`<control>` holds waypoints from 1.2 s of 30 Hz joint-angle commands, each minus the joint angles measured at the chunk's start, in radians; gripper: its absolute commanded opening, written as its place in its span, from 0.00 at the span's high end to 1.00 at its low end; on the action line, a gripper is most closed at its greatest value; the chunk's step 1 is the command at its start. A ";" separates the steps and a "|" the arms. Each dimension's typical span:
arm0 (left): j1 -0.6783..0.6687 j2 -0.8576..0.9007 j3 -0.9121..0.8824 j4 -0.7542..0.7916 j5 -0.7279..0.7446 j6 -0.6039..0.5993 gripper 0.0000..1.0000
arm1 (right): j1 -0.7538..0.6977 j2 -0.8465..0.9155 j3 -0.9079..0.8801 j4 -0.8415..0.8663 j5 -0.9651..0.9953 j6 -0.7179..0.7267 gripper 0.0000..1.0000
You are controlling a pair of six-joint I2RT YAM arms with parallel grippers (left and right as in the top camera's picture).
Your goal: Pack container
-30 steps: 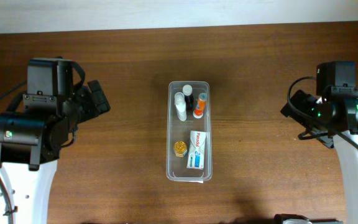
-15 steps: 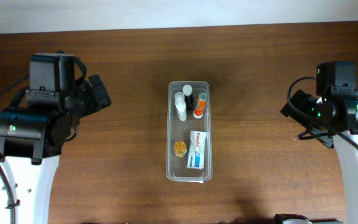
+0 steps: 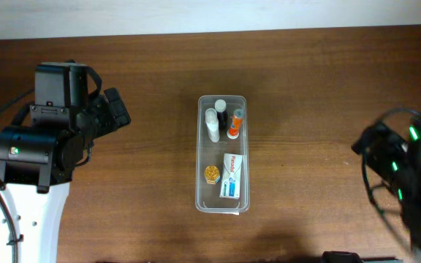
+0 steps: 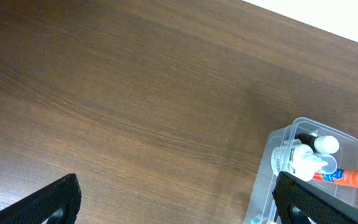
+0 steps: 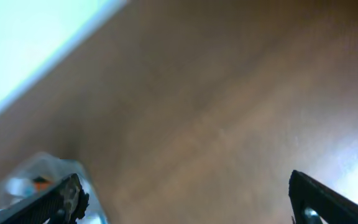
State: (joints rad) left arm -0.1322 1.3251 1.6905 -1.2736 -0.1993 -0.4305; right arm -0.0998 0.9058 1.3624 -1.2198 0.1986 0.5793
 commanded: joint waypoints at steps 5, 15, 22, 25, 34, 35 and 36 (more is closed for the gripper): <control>0.004 0.003 0.008 0.001 -0.015 -0.002 0.01 | -0.006 -0.330 -0.316 0.181 -0.057 -0.253 0.02; 0.004 0.003 0.008 0.001 -0.015 -0.002 0.01 | -0.006 -0.739 -0.842 0.335 -0.128 -0.260 0.01; 0.004 0.003 0.008 0.001 -0.015 -0.002 0.01 | -0.006 -0.866 -1.056 0.432 -0.207 -0.257 0.02; 0.004 0.003 0.008 0.001 -0.015 -0.002 0.01 | -0.005 -0.904 -1.100 0.439 -0.206 -0.258 0.02; 0.004 0.003 0.008 0.001 -0.015 -0.002 0.01 | -0.006 -0.903 -1.170 0.436 -0.188 -0.258 0.02; 0.004 0.003 0.008 0.001 -0.015 -0.002 0.01 | -0.005 -0.903 -1.179 0.428 -0.188 -0.258 0.02; 0.004 0.003 0.008 0.001 -0.015 -0.002 0.01 | -0.005 -0.902 -1.185 0.425 -0.188 -0.258 0.02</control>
State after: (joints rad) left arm -0.1322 1.3251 1.6905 -1.2747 -0.1997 -0.4305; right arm -0.0998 0.0154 0.2031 -0.7895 0.0128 0.3317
